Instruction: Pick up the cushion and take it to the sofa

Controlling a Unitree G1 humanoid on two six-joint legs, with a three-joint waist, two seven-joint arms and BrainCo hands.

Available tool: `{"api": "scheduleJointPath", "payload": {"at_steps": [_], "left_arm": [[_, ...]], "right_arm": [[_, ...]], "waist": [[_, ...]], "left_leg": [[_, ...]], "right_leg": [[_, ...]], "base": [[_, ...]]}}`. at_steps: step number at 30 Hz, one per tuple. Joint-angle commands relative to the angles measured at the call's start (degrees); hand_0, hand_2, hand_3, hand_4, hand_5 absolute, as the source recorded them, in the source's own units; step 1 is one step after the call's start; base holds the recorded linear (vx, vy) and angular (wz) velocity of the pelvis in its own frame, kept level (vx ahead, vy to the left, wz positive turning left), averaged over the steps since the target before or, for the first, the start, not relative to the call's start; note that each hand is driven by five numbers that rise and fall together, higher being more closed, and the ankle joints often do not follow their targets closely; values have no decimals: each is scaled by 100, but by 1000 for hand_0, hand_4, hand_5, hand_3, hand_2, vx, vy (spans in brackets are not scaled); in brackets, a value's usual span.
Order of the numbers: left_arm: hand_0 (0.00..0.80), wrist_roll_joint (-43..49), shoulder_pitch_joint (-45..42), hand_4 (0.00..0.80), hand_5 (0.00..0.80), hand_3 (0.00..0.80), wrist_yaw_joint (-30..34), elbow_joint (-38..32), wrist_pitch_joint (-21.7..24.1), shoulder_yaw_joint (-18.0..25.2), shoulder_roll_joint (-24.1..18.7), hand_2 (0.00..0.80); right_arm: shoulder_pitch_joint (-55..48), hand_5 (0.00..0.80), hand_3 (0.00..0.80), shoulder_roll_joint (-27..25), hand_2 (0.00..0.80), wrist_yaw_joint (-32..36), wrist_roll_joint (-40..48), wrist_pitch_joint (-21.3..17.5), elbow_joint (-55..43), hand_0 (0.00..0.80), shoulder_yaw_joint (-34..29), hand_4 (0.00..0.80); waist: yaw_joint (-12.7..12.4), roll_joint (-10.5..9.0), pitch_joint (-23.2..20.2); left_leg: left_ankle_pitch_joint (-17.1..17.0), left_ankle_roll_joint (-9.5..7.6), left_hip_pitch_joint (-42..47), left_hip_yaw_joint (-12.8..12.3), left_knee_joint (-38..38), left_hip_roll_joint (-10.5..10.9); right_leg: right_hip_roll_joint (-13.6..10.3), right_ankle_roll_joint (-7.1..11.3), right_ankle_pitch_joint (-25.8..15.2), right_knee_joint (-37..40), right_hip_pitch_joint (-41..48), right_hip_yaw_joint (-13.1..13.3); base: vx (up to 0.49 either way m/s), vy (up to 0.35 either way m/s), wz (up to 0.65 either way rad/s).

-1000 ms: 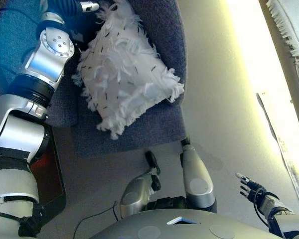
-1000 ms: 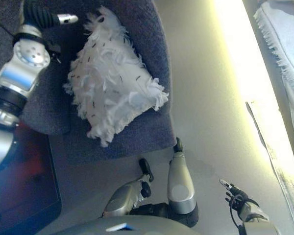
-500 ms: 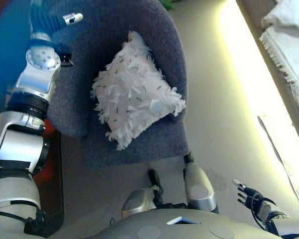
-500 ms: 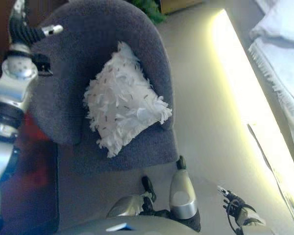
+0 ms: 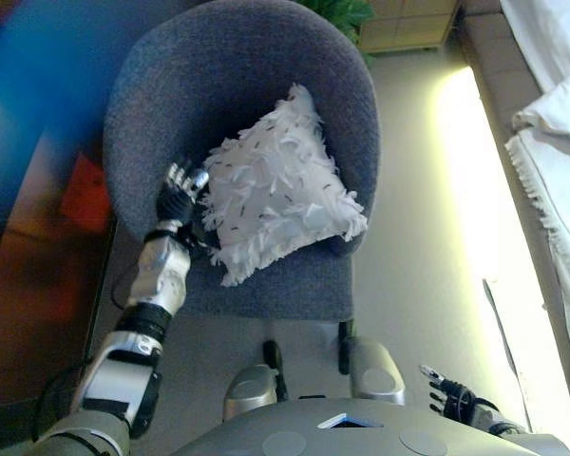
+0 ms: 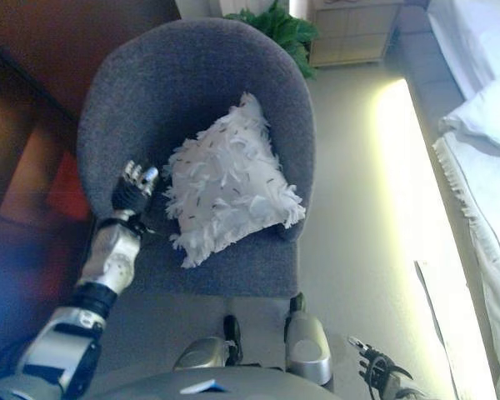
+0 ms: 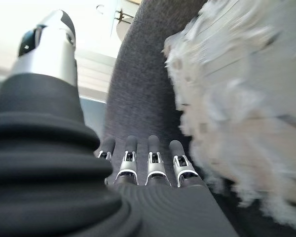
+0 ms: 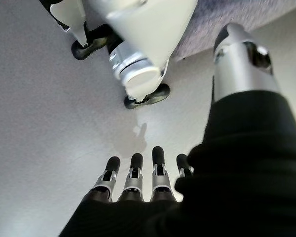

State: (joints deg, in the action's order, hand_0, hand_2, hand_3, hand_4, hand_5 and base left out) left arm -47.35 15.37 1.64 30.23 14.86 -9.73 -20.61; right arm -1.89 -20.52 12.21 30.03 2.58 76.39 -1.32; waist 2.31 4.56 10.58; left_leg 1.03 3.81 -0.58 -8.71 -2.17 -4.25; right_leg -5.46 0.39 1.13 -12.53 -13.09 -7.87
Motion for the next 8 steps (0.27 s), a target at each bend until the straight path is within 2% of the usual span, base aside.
{"api": "scheduleJointPath", "payload": {"at_steps": [1,3,8], "left_arm": [[0,-401,-335,0,0,0,571,-903,164,313,142,0],[0,-437,-720,0,0,0,662,-1199,73,218,276,0],[0,-440,-1438,0,0,0,1048,-1225,-100,223,362,0]], "right_arm": [[-190,0,0,265,0,-202,292,66,52,0,93,0],[-213,0,0,369,0,-299,451,97,-24,0,72,0],[-344,0,0,511,0,-433,546,130,-167,0,-16,0]], "waist": [[-157,-392,-189],[-292,-422,-201],[-495,-497,-226]], "left_leg": [[55,-153,-387,143,-626,245],[73,-167,-372,199,-646,273],[93,-182,-266,227,-545,298]], "right_leg": [[-191,262,-147,1247,1347,-289],[-206,266,-180,1287,1432,-383],[-212,288,-222,1386,1592,-541]], "base": [[23,-44,28],[16,-38,22],[5,-18,13]]}}
